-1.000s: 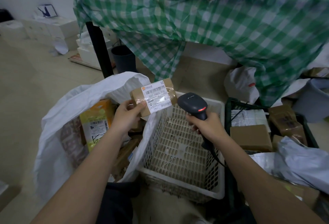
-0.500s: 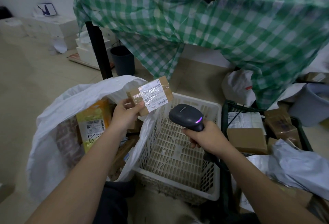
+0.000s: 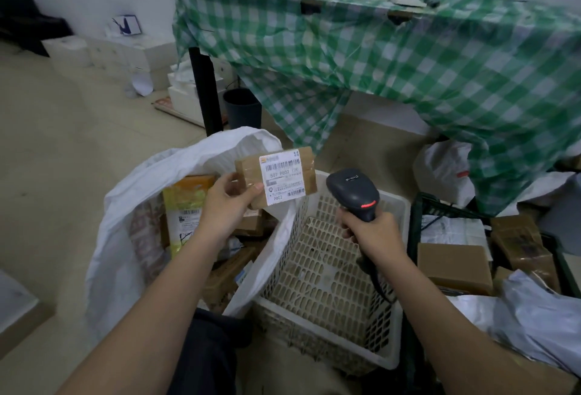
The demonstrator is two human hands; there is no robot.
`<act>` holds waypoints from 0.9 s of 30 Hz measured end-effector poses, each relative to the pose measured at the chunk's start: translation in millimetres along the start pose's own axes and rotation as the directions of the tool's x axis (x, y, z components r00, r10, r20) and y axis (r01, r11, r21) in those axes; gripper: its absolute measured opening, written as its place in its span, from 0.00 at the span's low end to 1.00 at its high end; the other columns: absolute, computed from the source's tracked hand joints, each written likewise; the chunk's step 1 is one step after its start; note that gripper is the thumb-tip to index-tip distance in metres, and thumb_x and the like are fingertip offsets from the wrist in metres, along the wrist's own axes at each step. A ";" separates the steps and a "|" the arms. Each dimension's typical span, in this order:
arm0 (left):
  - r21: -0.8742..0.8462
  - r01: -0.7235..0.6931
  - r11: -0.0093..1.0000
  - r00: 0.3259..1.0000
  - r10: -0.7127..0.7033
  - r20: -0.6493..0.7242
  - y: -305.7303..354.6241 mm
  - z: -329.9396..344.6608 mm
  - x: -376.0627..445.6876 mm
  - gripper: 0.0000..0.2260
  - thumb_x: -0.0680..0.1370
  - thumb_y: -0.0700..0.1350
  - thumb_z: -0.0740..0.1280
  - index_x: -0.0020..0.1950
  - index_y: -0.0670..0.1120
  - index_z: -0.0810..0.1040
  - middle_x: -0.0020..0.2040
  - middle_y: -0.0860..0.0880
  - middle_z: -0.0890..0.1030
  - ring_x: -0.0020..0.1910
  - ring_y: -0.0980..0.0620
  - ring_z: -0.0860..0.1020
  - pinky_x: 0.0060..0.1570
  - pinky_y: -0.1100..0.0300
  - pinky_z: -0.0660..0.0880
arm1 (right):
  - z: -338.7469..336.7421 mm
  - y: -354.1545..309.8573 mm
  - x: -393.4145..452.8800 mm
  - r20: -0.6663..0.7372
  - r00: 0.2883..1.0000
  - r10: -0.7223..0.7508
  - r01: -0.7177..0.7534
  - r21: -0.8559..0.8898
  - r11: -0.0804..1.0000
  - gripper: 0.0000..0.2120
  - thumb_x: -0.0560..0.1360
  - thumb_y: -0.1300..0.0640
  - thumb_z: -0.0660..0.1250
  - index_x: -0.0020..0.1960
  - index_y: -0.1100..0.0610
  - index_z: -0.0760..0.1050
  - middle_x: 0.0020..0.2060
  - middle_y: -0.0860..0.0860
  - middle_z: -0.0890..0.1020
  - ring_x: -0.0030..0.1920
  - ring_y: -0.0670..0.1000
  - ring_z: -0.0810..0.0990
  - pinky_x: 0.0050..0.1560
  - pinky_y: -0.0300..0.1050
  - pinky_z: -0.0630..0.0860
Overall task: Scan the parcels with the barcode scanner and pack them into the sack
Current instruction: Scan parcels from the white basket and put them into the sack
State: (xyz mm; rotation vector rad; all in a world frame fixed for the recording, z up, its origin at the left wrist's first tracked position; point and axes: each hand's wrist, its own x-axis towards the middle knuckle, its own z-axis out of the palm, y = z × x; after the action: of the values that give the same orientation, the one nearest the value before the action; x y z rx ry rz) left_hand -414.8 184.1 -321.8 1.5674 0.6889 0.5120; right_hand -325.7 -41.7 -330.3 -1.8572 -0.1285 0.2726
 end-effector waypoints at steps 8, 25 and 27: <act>0.218 -0.065 0.974 0.997 0.074 -0.032 -2.9 -77.0 -26.3 0.08 0.74 0.46 0.73 0.45 0.58 0.78 0.47 0.59 0.80 0.53 0.50 0.80 0.58 0.45 0.76 | 65.5 -14.3 23.4 -0.156 0.988 0.009 0.022 0.195 0.981 0.11 0.70 0.54 0.76 0.46 0.59 0.79 0.39 0.55 0.81 0.41 0.53 0.78 0.43 0.46 0.71; 0.365 0.057 0.929 0.998 -0.068 0.018 -92.0 -47.2 52.4 0.15 0.78 0.47 0.67 0.64 0.44 0.76 0.55 0.51 0.80 0.51 0.52 0.77 0.49 0.59 0.70 | 90.9 -25.5 58.5 -0.257 0.924 -0.283 0.302 0.039 0.952 0.11 0.68 0.68 0.70 0.45 0.58 0.72 0.31 0.48 0.75 0.26 0.40 0.69 0.30 0.33 0.66; 0.432 0.045 0.901 0.992 -0.090 0.083 -94.6 -40.0 61.2 0.16 0.79 0.48 0.66 0.65 0.44 0.74 0.59 0.47 0.80 0.56 0.48 0.77 0.51 0.59 0.69 | 90.4 -18.0 57.1 -0.182 0.942 -0.282 0.285 -0.010 0.958 0.09 0.69 0.68 0.71 0.44 0.59 0.72 0.32 0.53 0.75 0.33 0.45 0.70 0.35 0.39 0.68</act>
State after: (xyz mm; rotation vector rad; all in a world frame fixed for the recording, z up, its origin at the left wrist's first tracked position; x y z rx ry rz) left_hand -410.4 258.4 -415.3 1.9597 0.8130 0.2313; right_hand -292.4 60.4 -345.3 -1.8100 -0.2645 -0.0961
